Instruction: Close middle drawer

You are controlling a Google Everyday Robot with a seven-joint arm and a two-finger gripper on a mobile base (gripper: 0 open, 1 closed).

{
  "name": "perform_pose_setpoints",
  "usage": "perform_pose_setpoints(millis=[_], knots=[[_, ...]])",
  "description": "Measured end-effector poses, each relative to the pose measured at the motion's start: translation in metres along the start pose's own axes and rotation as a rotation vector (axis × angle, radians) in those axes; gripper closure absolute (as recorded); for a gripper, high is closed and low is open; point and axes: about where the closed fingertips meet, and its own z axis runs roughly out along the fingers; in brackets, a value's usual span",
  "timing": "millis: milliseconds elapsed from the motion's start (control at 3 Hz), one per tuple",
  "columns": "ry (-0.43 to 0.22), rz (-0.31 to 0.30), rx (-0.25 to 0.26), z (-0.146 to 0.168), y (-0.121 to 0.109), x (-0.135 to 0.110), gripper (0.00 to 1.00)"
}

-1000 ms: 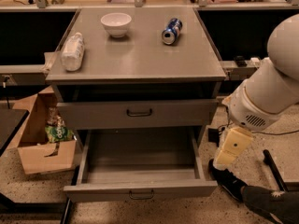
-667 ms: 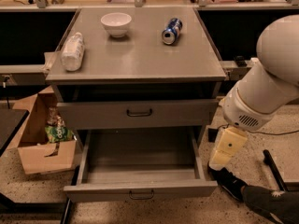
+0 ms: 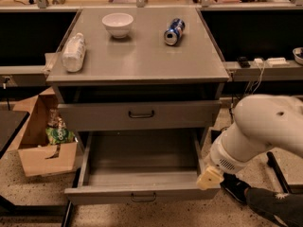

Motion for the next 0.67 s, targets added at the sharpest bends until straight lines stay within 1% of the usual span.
perform_pose_setpoints(millis=[333, 667], knots=[[-0.05, 0.074, -0.043, 0.068, 0.011, 0.019, 0.63], [-0.096, 0.19, -0.07, 0.134, 0.016, 0.036, 0.86]])
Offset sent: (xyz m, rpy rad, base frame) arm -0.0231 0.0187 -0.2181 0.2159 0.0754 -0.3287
